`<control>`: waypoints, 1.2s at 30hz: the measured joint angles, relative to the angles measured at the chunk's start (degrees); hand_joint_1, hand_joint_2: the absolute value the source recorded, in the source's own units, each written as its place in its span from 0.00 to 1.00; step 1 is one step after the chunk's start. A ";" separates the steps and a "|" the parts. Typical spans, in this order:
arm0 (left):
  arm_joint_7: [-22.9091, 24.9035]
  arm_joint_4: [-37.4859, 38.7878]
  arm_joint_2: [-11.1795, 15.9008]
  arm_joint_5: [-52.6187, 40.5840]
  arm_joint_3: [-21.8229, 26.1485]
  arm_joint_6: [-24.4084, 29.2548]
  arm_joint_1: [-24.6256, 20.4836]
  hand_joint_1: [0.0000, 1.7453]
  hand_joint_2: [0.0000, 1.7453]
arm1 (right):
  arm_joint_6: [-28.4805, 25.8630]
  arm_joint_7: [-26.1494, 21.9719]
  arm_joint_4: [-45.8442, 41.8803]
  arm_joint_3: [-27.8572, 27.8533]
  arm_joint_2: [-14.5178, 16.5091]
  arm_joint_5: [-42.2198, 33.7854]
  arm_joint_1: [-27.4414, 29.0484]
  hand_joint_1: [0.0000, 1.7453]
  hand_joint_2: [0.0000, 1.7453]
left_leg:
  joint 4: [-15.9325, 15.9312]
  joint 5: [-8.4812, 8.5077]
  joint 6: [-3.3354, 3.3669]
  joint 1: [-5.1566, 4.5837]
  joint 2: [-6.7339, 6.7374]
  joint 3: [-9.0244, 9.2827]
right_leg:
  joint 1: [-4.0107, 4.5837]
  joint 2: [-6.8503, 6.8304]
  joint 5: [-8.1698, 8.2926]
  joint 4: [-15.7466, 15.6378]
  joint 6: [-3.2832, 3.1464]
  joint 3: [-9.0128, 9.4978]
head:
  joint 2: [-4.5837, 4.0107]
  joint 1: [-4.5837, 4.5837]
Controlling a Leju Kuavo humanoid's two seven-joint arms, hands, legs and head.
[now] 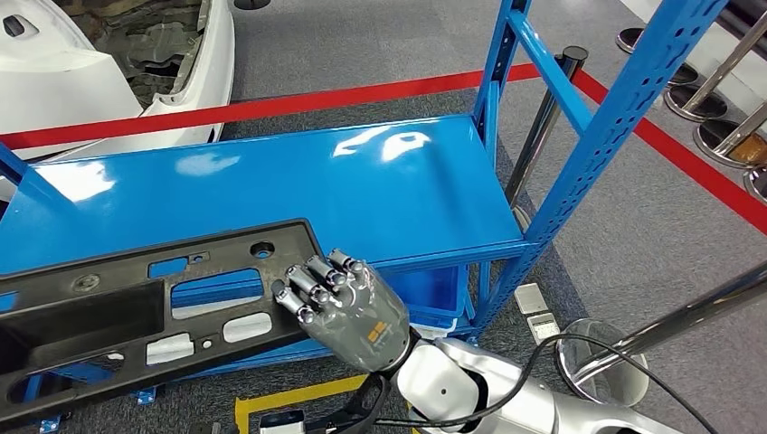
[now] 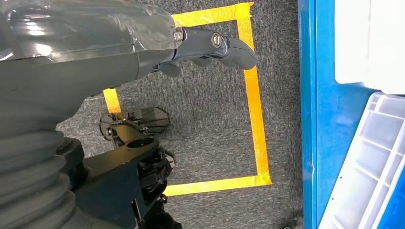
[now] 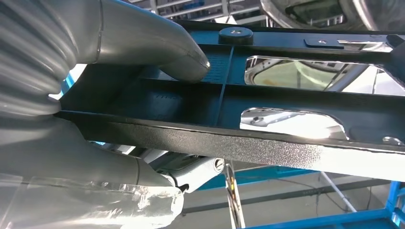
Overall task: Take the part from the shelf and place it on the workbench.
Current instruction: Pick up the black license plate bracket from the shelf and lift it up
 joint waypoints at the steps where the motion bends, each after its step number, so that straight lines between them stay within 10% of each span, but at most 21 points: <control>1: -0.02 0.00 0.00 0.01 0.00 0.04 0.03 0.00 1.00 | 0.02 -0.09 -0.04 0.03 0.06 -0.11 0.18 1.00 1.00 | 0.00 0.00 0.00 0.00 0.00 0.00 | 0.00 0.00 0.00 0.00 0.00 0.00 | 0.00 0.01; 36: 1.55 0.00 -0.58 1.26 1.39 6.48 0.69 0.00 1.00 | 1.19 -0.97 -0.34 0.20 0.66 -2.69 1.64 1.00 1.00 | 0.00 0.00 0.00 0.00 0.00 0.00 | -0.01 0.00 0.00 -0.04 0.00 0.01 | 0.00 0.01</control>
